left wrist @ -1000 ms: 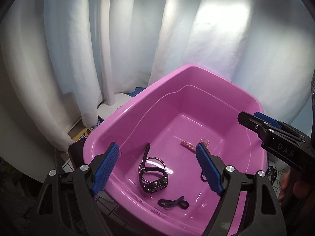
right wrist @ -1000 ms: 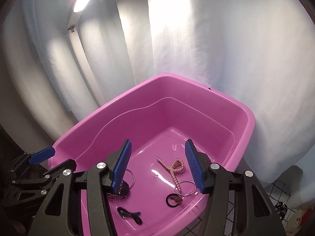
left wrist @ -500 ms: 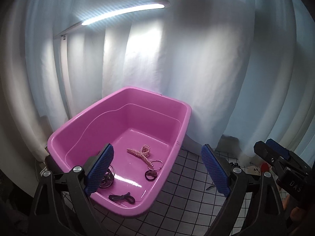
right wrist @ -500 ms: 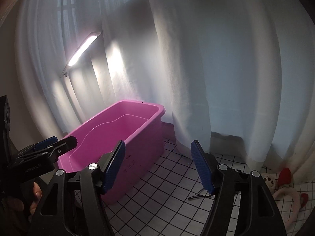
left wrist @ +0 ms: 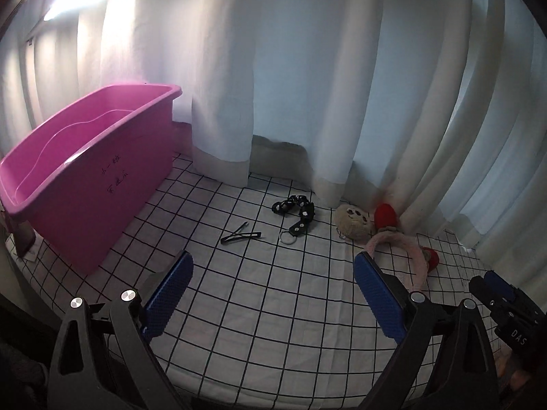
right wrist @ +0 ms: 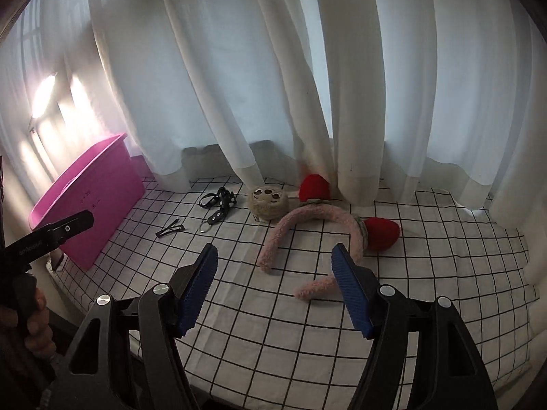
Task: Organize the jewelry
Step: 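Withdraw both tools from the tub toward the studded strap and headband, then grasp the black studded strap with the left tool while the right tool grasps the pink headband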
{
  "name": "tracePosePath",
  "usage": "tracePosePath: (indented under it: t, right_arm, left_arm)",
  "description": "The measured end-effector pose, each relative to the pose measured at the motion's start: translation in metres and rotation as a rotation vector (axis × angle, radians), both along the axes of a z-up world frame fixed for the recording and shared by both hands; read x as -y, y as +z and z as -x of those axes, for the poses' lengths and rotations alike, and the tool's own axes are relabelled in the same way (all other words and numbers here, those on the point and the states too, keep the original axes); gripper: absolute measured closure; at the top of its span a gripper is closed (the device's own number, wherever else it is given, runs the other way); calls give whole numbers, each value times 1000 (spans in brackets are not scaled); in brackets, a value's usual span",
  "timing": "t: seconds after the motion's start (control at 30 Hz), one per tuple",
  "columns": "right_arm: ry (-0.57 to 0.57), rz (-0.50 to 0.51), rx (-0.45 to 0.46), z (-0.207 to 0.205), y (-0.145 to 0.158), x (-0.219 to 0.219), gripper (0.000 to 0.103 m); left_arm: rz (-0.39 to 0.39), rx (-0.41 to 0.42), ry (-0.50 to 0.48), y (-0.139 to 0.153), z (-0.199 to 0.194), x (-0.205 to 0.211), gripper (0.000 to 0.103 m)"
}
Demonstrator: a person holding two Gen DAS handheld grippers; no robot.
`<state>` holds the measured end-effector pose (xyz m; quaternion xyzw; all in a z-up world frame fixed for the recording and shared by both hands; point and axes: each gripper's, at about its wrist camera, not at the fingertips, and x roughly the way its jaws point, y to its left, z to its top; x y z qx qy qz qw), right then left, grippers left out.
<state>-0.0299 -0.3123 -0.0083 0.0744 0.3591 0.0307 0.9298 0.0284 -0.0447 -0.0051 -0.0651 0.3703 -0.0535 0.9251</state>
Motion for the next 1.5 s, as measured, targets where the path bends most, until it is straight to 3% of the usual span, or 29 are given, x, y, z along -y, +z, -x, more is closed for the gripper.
tracePosePath:
  t: [0.23, 0.4, 0.5, 0.73, 1.17, 1.5]
  right_arm:
    - [-96, -38, -54, -18, -21, 29, 37]
    - [-199, -57, -86, -35, -37, 38, 37]
    - [-238, -29, -100, -46, -50, 38, 37]
    - [-303, -27, -162, -71, -80, 44, 37]
    - [-332, -28, -274, -119, -135, 66, 37]
    - [-327, -4, -286, -132, -149, 68, 37]
  left_arm:
    - [-61, -35, -44, -23, -35, 23, 10]
    - [-30, -93, -75, -43, -86, 26, 10]
    - [-12, -88, -89, -55, -113, 28, 10]
    - [-81, -154, -133, -97, -160, 51, 10]
    - [-135, -209, -132, -147, -199, 76, 10]
    - [-158, -232, -108, -167, -214, 80, 10]
